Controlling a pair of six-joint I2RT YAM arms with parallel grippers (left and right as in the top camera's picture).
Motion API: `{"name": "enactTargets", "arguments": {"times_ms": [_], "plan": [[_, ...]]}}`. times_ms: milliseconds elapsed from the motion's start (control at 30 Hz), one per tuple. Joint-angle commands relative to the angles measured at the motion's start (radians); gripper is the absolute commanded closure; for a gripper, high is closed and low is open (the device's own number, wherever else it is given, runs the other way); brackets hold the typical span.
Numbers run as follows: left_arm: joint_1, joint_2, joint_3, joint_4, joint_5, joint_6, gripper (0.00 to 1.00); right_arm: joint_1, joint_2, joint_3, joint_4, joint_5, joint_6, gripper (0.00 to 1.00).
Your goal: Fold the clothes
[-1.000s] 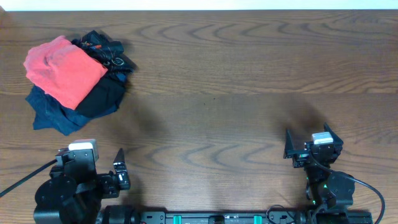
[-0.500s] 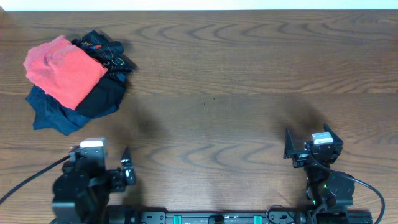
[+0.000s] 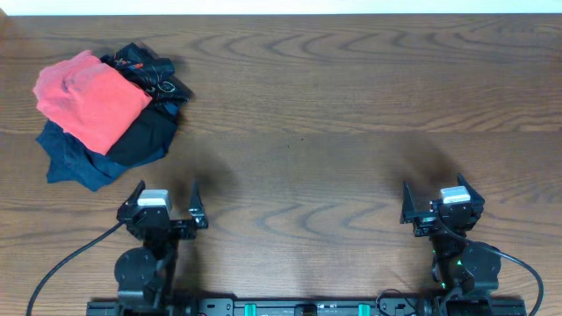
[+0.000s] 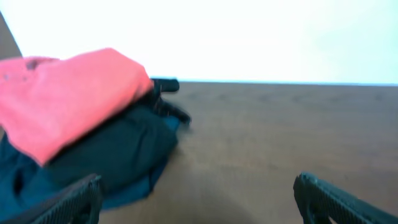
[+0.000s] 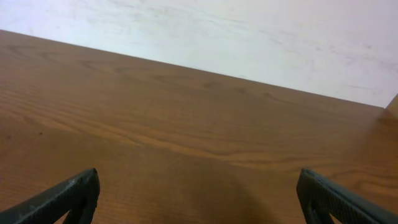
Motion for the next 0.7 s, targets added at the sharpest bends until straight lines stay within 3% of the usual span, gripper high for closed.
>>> {"name": "enactTargets", "arguments": {"times_ms": [0,100,400,667], "plan": [[-0.004,-0.013,-0.089,0.133,-0.015,-0.015,0.02,0.011,-0.006,-0.003,0.001,-0.004,-0.013,0.01],[-0.004,-0.013,-0.187,0.291,-0.015,-0.015,0.02,0.011,-0.006,-0.003,0.001,-0.004,-0.013,0.01],[-0.004,-0.013,-0.182,0.137,-0.02,-0.022,0.02,0.011,-0.006,-0.003,0.001,-0.004,-0.013,0.01],[-0.004,-0.012,-0.182,0.138,-0.019,-0.023,0.02,0.011,-0.006,-0.003,0.001,-0.004,-0.013,0.01]]}}
